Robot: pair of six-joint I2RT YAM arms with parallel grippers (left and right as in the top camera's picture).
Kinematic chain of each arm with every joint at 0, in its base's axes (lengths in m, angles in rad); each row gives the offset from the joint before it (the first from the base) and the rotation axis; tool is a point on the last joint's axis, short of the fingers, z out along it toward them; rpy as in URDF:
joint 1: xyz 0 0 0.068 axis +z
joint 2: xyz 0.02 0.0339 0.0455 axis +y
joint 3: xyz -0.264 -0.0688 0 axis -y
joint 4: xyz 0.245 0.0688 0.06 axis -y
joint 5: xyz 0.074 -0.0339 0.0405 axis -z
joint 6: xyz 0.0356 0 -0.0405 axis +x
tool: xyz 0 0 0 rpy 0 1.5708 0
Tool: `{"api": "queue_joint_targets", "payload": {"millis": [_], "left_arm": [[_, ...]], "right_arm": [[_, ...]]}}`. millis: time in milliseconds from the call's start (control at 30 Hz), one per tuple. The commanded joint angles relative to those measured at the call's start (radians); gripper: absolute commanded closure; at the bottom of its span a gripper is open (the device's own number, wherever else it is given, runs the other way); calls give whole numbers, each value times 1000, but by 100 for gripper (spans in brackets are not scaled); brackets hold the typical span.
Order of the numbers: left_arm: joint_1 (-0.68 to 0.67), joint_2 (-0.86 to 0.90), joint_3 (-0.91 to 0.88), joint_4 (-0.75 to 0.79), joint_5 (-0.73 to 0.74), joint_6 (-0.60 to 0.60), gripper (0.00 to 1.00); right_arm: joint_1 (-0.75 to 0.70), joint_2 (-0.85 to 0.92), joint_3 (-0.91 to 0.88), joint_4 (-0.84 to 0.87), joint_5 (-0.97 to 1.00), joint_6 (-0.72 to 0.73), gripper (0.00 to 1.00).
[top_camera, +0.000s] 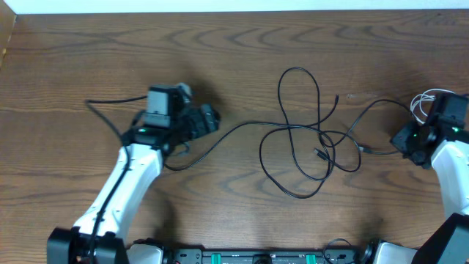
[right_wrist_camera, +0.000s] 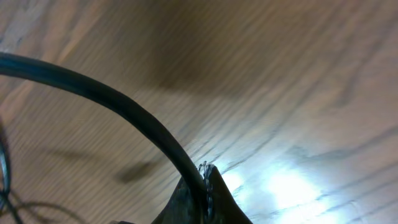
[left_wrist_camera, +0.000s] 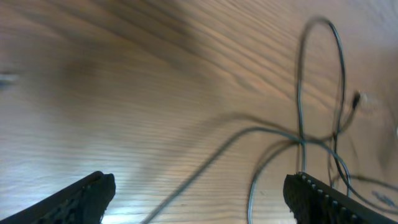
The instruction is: Untangle cables
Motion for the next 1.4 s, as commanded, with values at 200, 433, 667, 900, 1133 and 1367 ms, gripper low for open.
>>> {"api": "queue_joint_targets", "payload": {"millis": [200, 433, 667, 900, 1133, 1367], "left_arm": [[-208, 145, 13, 135, 99, 5, 18], [-393, 194, 13, 240, 24, -6, 28], [-559, 251, 13, 262, -259, -44, 27], [-634, 296, 13, 269, -522, -48, 34], [-641, 367, 13, 267, -608, -48, 50], [-636, 381, 15, 194, -905, -100, 89]], "right_arm": [[107, -6, -5, -6, -24, -51, 99], [123, -6, -6, -7, -24, -73, 99], [123, -6, -6, -7, -24, -73, 99], [123, -6, -6, -7, -24, -73, 99], [123, -6, -6, -7, -24, -73, 99], [123, -6, -6, -6, -24, -73, 99]]}}
